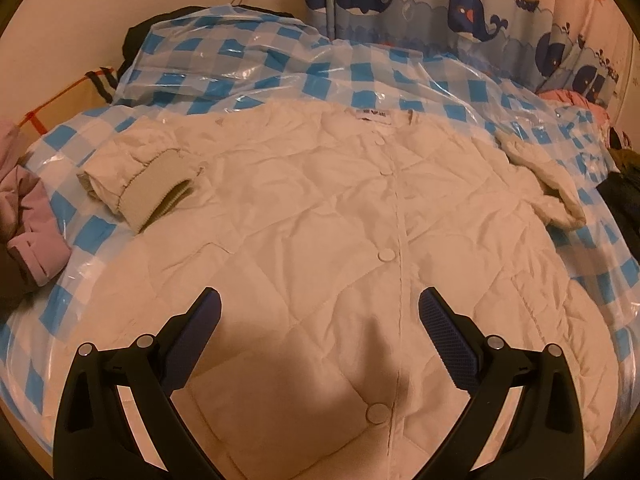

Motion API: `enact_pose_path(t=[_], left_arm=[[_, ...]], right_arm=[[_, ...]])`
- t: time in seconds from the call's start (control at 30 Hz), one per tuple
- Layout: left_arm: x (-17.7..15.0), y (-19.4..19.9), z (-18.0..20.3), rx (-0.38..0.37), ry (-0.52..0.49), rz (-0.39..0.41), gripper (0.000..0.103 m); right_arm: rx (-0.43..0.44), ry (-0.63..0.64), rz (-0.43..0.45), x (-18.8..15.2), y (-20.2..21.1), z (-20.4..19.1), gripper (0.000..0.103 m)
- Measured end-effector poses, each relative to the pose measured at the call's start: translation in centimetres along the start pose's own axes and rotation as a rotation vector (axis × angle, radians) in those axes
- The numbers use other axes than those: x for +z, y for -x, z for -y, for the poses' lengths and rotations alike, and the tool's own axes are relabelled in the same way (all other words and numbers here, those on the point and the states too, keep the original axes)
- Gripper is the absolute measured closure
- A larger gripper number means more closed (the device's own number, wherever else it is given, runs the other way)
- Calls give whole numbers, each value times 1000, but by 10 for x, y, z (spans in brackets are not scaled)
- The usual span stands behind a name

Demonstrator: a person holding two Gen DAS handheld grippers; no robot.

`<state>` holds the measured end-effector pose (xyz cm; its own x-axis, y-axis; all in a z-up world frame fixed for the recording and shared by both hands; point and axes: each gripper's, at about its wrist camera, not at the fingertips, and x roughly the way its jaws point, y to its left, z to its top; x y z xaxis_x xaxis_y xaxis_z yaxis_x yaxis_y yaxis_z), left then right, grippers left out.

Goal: Fold large clothes
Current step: 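Grasp the ribbed cuff of a jacket sleeve with the right gripper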

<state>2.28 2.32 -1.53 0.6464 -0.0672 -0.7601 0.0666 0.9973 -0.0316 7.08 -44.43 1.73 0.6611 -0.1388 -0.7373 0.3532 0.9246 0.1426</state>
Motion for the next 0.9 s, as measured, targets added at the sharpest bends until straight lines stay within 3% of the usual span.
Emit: enact_pose_path(t=[0.13, 0.3, 0.33, 0.4, 0.5, 0.53, 0.57, 0.6, 0.7, 0.77, 0.9], left_arm=[[-5, -13, 10, -1, -34, -44, 8], [-12, -20, 24, -16, -83, -78, 8], [-12, -19, 25, -17, -91, -77, 8], [-13, -17, 29, -26, -108, -76, 8], [-13, -16, 30, -42, -117, -79, 8], [-14, -15, 30, -48, -117, -82, 8], [-14, -15, 30, -60, -116, -86, 8], [-15, -14, 30, -67, -114, -88, 8], [-16, -13, 30, -80, -112, -92, 8], [-16, -13, 31, -77, -113, -90, 8], [-17, -15, 32, -79, -103, -99, 8]], right_arm=[[-63, 224, -27, 30, -47, -59, 6], [-171, 249, -82, 83, -127, -117, 6], [-240, 259, -98, 93, -152, -129, 6], [-352, 290, -151, 102, -191, -139, 6], [-449, 289, -240, 97, -235, -129, 6], [-415, 255, -249, 96, -239, -121, 10], [-317, 182, -244, 94, -239, -106, 16], [-258, 135, -236, 92, -236, -95, 40], [-41, -36, -204, 89, -214, -52, 81], [131, -163, -134, 87, -181, -17, 87], [372, -305, 62, 68, -93, 57, 89]])
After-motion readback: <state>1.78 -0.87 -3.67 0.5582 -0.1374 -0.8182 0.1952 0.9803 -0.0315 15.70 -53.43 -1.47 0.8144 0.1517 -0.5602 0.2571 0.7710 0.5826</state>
